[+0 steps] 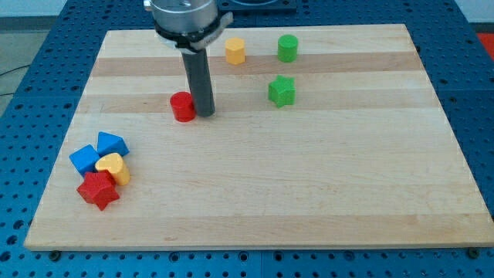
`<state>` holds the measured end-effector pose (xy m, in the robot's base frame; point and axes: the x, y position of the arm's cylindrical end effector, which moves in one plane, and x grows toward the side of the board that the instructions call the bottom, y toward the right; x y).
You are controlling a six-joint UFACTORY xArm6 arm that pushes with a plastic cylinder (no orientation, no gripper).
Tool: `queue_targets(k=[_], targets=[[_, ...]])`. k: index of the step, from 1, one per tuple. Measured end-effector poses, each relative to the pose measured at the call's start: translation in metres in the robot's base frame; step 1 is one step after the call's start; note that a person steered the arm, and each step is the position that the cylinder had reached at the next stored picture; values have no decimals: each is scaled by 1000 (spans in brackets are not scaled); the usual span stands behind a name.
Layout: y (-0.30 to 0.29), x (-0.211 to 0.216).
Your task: Move the green star above the blue triangle
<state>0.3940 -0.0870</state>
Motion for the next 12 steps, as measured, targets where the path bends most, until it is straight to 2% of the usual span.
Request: queue_targets(k=[1,2,3,4,5,6,7,9,10,11,12], targets=[[-20,-13],[-64,22],[-73,58],[-26,58],[115,56],[196,14],[155,-20],[-2,-22],[-36,-37],[-36,-67],[-64,-72]])
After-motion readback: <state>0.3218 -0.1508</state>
